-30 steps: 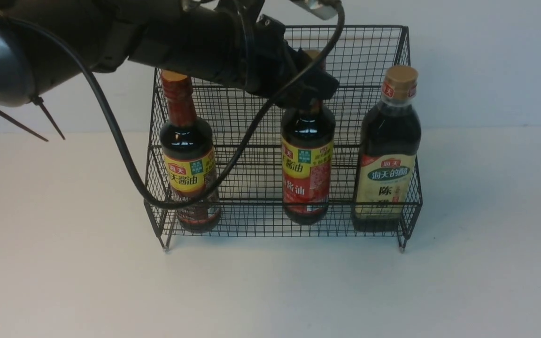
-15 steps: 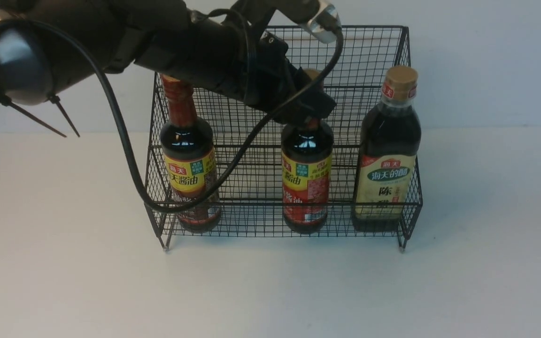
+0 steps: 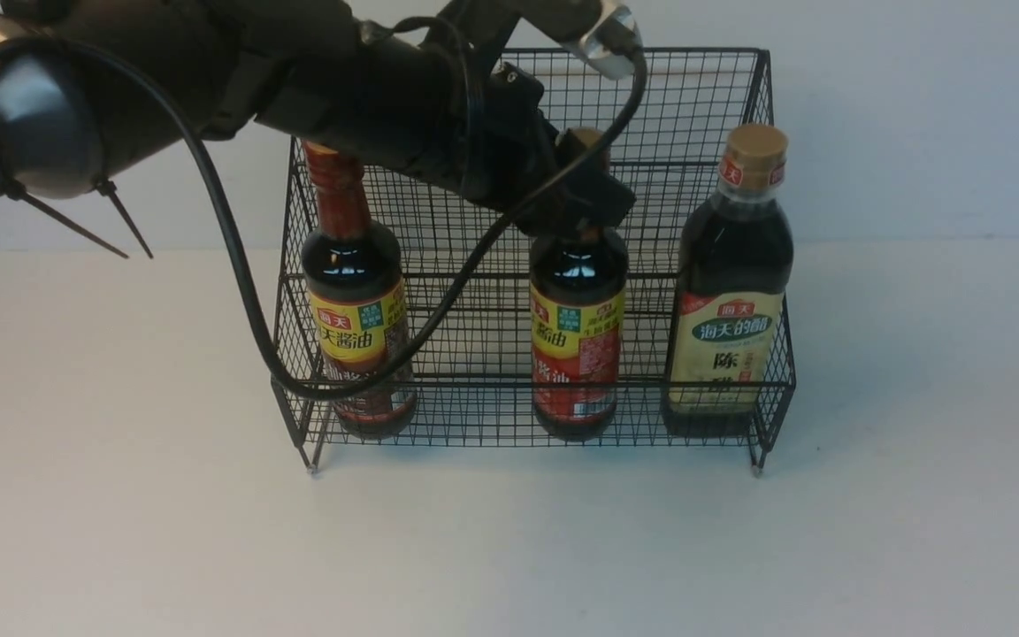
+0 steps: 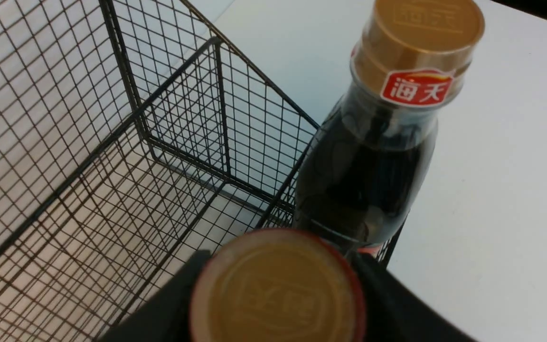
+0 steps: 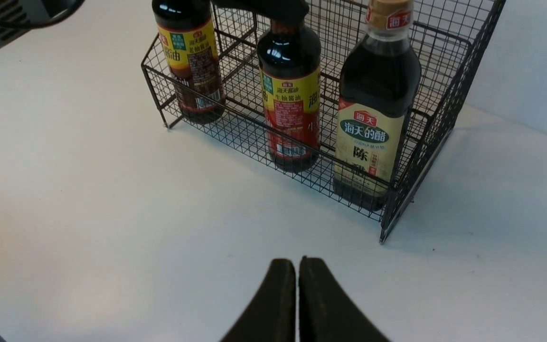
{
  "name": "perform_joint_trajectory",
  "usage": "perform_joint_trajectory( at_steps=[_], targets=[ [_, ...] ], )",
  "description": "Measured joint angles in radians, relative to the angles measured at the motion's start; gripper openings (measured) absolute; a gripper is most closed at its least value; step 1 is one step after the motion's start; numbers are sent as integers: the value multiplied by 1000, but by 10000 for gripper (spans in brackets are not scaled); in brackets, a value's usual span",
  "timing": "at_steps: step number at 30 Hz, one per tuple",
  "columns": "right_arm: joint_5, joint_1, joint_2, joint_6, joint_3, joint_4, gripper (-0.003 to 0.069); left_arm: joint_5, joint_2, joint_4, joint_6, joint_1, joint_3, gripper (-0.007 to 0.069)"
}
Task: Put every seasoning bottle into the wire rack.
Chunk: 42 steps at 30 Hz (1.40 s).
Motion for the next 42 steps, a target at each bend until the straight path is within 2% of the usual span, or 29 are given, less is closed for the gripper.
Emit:
perform_joint_trajectory(
  at_steps=[6, 12, 15, 19, 20, 21, 22, 25, 27, 29, 32, 36, 42],
  targets=[
    [0, 0, 0, 0, 0, 0, 2, -16, -50, -6, -1, 0, 0, 480],
    [1, 0, -20, 13, 0, -32, 2, -22, -145, -6, -2, 0, 0, 484],
    [27, 0, -71, 78, 0, -88, 2, 11, -192, 21, -12, 0, 0, 441],
    [-1, 0, -208, 128, 38, -136, 2, 58, -253, 98, -89, 0, 0, 312],
    [-40, 0, -252, 130, 68, -137, 2, 65, -268, 120, -115, 0, 0, 279],
    [-107, 0, -306, 131, 116, -136, 2, 86, -288, 152, -154, 0, 0, 208],
    [-133, 0, -315, 131, 125, -135, 2, 88, -293, 157, -158, 0, 0, 199],
    [-368, 0, -435, 131, 303, -115, 2, 145, -326, 207, -196, 0, 0, 59],
    [-533, 0, -473, 130, 423, -100, 2, 172, -339, 225, -203, 0, 0, 17],
    [-699, 0, -482, 130, 541, -81, 2, 198, -346, 234, -215, 0, 0, -2],
    [-792, 0, -482, 130, 616, -72, 2, 212, -346, 236, -222, 0, 0, -5],
    [-836, 0, -483, 130, 658, -67, 2, 213, -346, 236, -224, 0, 0, -5],
    [-810, 0, -483, 128, 667, -64, 2, 213, -346, 237, -225, 0, 0, -5]
  ],
)
